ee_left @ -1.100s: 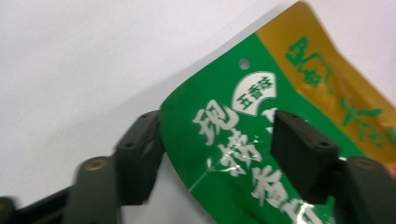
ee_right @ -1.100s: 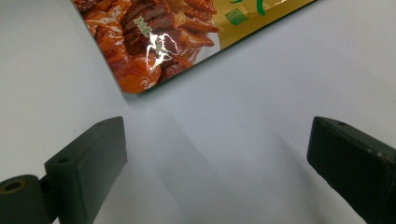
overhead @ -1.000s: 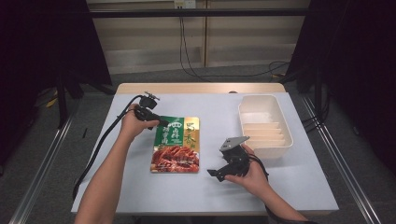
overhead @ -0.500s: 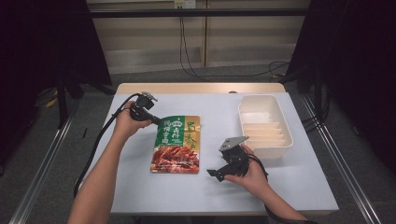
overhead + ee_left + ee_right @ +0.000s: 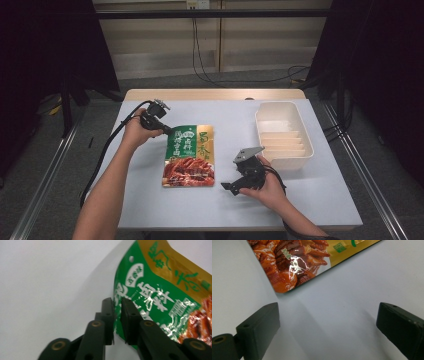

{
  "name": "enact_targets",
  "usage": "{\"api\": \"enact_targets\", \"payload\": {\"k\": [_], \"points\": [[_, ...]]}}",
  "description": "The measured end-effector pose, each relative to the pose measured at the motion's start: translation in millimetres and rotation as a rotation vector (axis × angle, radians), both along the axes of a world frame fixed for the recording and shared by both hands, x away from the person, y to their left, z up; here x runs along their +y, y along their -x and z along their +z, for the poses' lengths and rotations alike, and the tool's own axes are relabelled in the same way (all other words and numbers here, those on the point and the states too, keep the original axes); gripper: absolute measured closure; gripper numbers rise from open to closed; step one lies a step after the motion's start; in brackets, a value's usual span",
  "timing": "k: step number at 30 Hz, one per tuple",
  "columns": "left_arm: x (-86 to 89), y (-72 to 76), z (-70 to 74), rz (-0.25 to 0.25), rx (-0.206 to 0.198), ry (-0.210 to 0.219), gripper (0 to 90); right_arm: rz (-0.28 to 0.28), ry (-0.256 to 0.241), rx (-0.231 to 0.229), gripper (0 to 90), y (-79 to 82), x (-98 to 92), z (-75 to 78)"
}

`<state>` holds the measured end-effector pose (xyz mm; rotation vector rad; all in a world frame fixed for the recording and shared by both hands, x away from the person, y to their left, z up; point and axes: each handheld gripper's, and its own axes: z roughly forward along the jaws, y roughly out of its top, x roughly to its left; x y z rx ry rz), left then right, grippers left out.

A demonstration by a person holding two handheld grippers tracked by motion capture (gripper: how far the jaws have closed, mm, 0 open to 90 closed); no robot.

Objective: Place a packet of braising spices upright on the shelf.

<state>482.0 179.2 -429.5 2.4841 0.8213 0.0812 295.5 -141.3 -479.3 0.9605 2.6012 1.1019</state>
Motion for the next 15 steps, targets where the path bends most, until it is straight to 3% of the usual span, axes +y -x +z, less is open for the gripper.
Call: {"api": "enact_targets", "payload": {"k": [2,6,7,8,10,11,12,15], "points": [[1.1,-3.0,-0.7,-0.019,0.001,-0.021,76.9,0.001,0.001,0.000,4.4,0.0,0.0,0.0],[-2.8,-6.4,-9.8,0.033,0.019,0.025,73.8,0.006,0.004,0.006,4.4,-0.8,-0.1,-0.9],[-2.2,-8.0,-10.1,0.008,0.023,0.003,72.3,0.004,0.004,0.005,4.4,-0.8,0.0,-1.1],[-4.2,-7.2,-13.1,0.030,0.023,0.025,68.5,0.006,0.005,0.006,4.4,-0.7,0.0,-1.1],[-2.8,-9.1,-14.1,0.011,0.031,-0.001,67.7,0.004,0.003,0.002,4.4,-0.6,0.0,-0.8],[-1.9,-9.7,-14.2,0.013,0.033,0.001,67.7,0.000,0.003,-0.001,4.4,-0.4,0.2,-0.6],[-2.9,-8.7,-15.6,0.045,0.036,0.030,67.1,0.000,0.000,0.002,4.4,-0.3,0.2,-0.2],[-2.7,-8.8,-16.7,0.045,0.034,0.016,65.9,0.000,0.004,0.000,4.4,-0.2,0.7,-0.3]]}}
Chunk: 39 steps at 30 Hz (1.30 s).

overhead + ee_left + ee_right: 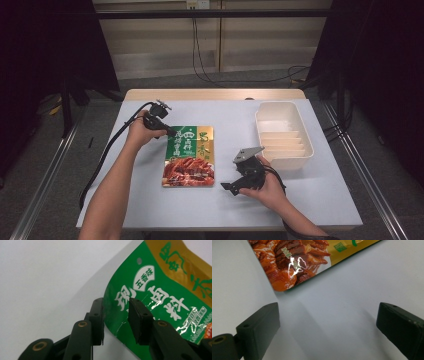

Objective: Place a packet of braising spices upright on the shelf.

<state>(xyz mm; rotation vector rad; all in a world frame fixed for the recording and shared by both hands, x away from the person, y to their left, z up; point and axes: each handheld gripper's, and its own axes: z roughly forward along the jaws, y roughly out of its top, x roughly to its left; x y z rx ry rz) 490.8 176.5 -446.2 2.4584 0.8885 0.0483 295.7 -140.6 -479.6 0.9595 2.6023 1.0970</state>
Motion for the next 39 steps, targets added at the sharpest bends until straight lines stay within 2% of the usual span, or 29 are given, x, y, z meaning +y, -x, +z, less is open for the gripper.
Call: {"api": "enact_targets", "payload": {"k": [1,3,5,6,8,10,12,13,14,15,16,19,20,21,22,23,24,25,26,29,30,31,32,33,35,36,39], "points": [[1.6,-1.0,0.0,-0.015,0.003,-0.008,65.6,0.000,0.000,0.000,4.4,0.2,0.4,-0.3],[0.2,-0.3,-2.0,0.008,-0.001,0.002,62.6,0.000,0.003,0.000,4.4,0.4,0.6,-0.1],[0.4,-0.9,-2.1,0.001,0.002,-0.003,61.5,0.001,0.002,0.001,4.4,0.4,0.7,0.0],[0.4,-2.4,-2.6,-0.020,0.001,-0.016,60.6,0.000,0.000,0.002,4.4,0.5,0.9,-0.1],[-1.5,-2.7,-5.9,-0.006,-0.011,0.019,59.1,0.002,-0.001,0.001,4.4,0.3,0.8,-0.2],[-1.4,-4.3,-7.3,-0.017,-0.004,0.010,57.2,0.001,-0.002,0.002,4.5,0.2,0.7,-0.3],[-2.6,-4.4,-9.9,-0.004,-0.003,0.001,55.0,-0.001,0.003,0.001,4.5,0.3,0.7,-0.6],[-4.1,-3.9,-11.4,0.027,-0.007,0.022,54.5,0.003,-0.005,0.004,4.5,0.1,0.7,-1.1],[-4.1,-3.8,-11.7,0.034,-0.004,0.024,54.5,0.007,-0.004,0.004,4.5,0.0,0.5,-1.1],[-4.1,-3.8,-11.7,0.034,-0.004,0.024,54.5,0.009,-0.001,0.008,4.5,0.0,0.2,-0.9],[-2.2,-6.2,-10.4,0.002,-0.002,-0.001,54.1,0.011,-0.002,0.011,4.5,-0.1,0.3,-0.8],[-2.1,-6.6,-10.8,0.001,-0.004,-0.003,52.1,0.011,-0.002,0.007,4.5,-0.4,0.3,-0.9],[-2.8,-6.5,-12.0,0.008,0.000,-0.002,51.5,0.011,-0.002,0.006,4.5,-0.4,0.3,-0.8],[-4.9,-5.1,-13.8,0.045,0.000,0.024,51.3,0.007,-0.004,0.003,4.5,-0.3,0.6,-1.0],[-5.0,-5.7,-14.2,0.045,0.003,0.028,51.1,0.005,-0.006,0.004,4.5,-0.1,0.7,-1.1],[-3.6,-7.2,-13.7,0.020,0.001,0.004,50.6,0.006,-0.005,0.003,4.5,-0.2,0.6,-1.1],[-3.6,-7.8,-13.9,0.011,0.001,0.003,50.6,0.006,-0.005,0.002,4.5,-0.2,0.6,-1.1],[-3.7,-8.0,-13.5,0.006,0.010,0.006,51.3,0.006,-0.006,0.003,4.5,-0.1,0.5,-1.0],[-5.5,-6.6,-14.2,0.038,0.012,0.036,52.1,0.005,-0.008,0.004,4.5,-0.1,0.7,-1.0],[-3.7,-7.2,-11.9,0.038,0.023,0.040,60.2,0.004,-0.009,0.003,4.6,-0.2,0.6,-1.0],[-2.8,-6.0,-8.8,0.071,0.031,0.068,65.9,0.003,-0.008,0.002,4.6,-0.4,0.6,-1.0],[-1.5,-6.1,-7.1,0.066,0.035,0.076,71.2,0.005,-0.009,0.003,4.6,-0.5,0.6,-1.1],[1.2,-7.3,-3.8,0.028,0.036,0.051,74.0,0.003,-0.007,0.002,4.6,-0.6,0.5,-1.0],[2.2,-7.3,-2.0,0.012,0.036,0.051,78.1,0.003,-0.003,0.000,4.6,-0.6,0.4,-0.8],[3.0,-5.9,0.3,0.014,0.032,0.056,86.5,-0.003,0.001,0.003,4.6,-0.3,0.6,-0.3],[4.0,-5.9,1.9,0.000,0.039,0.054,89.2,0.001,-0.001,-0.001,4.6,-0.8,0.7,-0.4],[4.4,-4.4,5.0,0.002,0.039,0.052,90.0,0.006,-0.005,-0.001,4.6,-1.3,0.7,-0.8]]}}
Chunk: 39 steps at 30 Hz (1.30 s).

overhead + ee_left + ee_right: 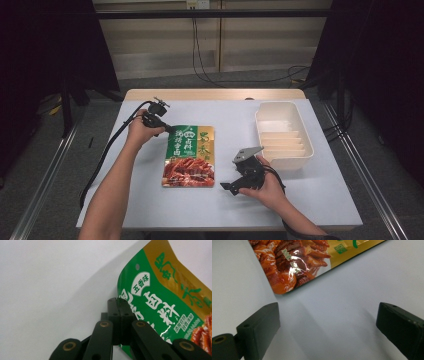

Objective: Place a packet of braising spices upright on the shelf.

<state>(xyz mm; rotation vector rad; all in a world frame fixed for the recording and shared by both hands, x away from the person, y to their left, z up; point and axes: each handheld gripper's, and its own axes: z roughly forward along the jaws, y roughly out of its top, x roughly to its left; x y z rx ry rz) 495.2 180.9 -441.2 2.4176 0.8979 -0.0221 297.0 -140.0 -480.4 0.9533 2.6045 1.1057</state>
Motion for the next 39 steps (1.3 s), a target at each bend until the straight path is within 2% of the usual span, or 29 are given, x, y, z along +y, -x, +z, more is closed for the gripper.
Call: {"api": "enact_targets", "payload": {"k": [2,8,9,10,12,15,19,20,22,24,29,33,39], "points": [[1.0,3.1,5.8,-0.010,-0.015,0.004,90.0,0.001,0.001,0.000,4.6,-0.1,0.1,-0.1],[6.7,9.5,18.1,-0.012,-0.024,0.008,90.0,0.000,-0.009,0.008,4.6,-1.3,-1.4,1.3],[9.9,12.0,24.3,-0.020,-0.038,0.022,90.0,-0.002,-0.012,0.014,4.6,-1.4,-1.5,2.3],[11.1,13.4,28.9,-0.037,-0.038,0.011,90.0,-0.010,-0.010,0.007,4.6,-1.4,-1.1,2.4],[12.8,17.8,37.1,-0.031,-0.041,0.027,90.0,-0.006,-0.011,0.003,4.6,-2.4,-1.2,4.2],[15.2,24.0,50.8,-0.054,-0.054,0.013,90.0,-0.009,-0.027,0.008,4.6,-3.5,-1.2,8.9],[15.2,34.6,66.2,-0.065,-0.074,0.024,90.0,-0.005,-0.035,-0.002,4.8,-4.4,0.1,15.2],[15.2,34.6,66.2,-0.065,-0.074,0.024,90.0,0.001,-0.038,0.000,4.8,-4.6,0.6,16.4],[15.5,41.5,76.4,-0.087,-0.078,0.020,90.0,0.003,-0.036,-0.008,5.1,-5.3,1.3,20.2],[14.4,44.6,78.7,-0.078,-0.083,0.024,90.0,0.007,-0.043,-0.013,5.2,-6.6,1.8,24.1],[12.0,54.9,94.0,-0.122,-0.101,0.018,90.0,0.025,-0.031,-0.025,5.3,-12.0,4.9,33.8],[9.8,60.0,100.3,-0.138,-0.107,0.014,90.0,0.023,-0.037,-0.021,5.3,-17.8,6.1,43.2],[4.6,71.4,113.7,-0.170,-0.126,0.018,90.0,0.040,-0.014,-0.029,5.3,-26.4,8.5,55.2]]}}
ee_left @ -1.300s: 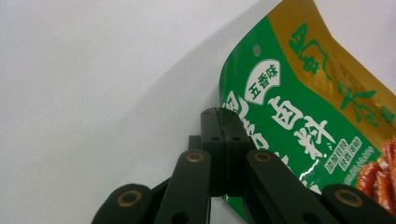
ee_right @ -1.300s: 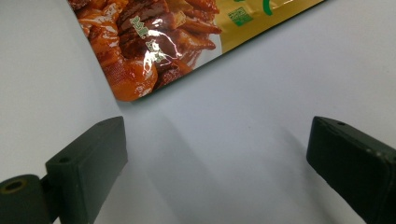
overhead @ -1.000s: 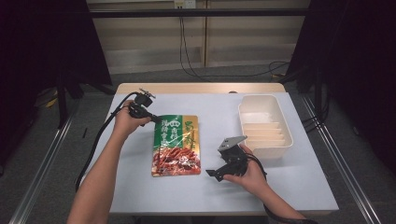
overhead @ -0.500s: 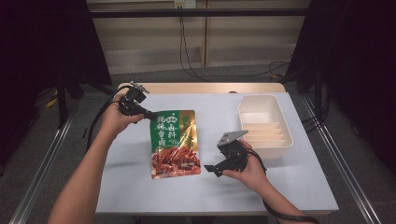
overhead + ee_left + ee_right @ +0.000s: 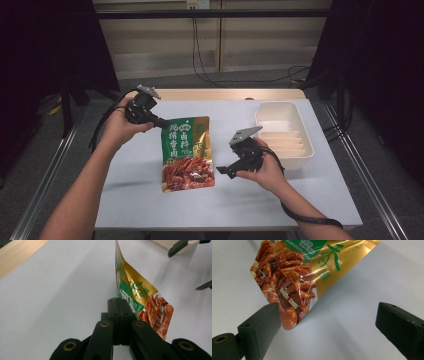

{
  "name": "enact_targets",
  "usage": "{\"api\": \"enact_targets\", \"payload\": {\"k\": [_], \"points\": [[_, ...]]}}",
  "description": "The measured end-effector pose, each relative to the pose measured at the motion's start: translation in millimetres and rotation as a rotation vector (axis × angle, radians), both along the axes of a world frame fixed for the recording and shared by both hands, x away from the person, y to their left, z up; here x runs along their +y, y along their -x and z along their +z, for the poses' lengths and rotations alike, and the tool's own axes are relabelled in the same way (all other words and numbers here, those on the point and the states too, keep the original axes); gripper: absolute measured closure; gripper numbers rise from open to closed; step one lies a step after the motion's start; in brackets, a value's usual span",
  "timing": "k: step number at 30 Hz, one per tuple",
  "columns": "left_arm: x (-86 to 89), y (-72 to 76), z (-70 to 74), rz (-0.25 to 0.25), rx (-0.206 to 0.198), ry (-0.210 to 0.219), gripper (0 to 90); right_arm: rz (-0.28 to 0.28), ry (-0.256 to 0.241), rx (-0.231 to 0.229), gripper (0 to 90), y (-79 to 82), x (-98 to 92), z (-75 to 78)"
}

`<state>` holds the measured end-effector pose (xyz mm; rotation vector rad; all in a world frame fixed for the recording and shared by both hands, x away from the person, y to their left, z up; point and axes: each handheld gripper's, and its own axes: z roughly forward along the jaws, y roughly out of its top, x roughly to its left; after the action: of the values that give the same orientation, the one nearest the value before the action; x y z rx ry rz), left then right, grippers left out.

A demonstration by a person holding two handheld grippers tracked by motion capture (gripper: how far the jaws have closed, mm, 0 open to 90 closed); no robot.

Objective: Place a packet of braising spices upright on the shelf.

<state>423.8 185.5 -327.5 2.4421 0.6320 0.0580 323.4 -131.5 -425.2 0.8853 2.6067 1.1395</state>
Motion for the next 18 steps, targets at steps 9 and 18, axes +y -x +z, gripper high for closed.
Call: {"api": "enact_targets", "payload": {"k": [9,18], "points": [[-7.6,15.8,13.6,-0.023,-0.015,0.009,90.0,0.011,0.012,0.012,5.5,-14.8,0.9,11.2],[-14.3,26.1,29.3,-0.075,-0.028,0.026,90.0,0.021,0.036,-0.032,5.5,-35.3,2.8,42.7]]}}
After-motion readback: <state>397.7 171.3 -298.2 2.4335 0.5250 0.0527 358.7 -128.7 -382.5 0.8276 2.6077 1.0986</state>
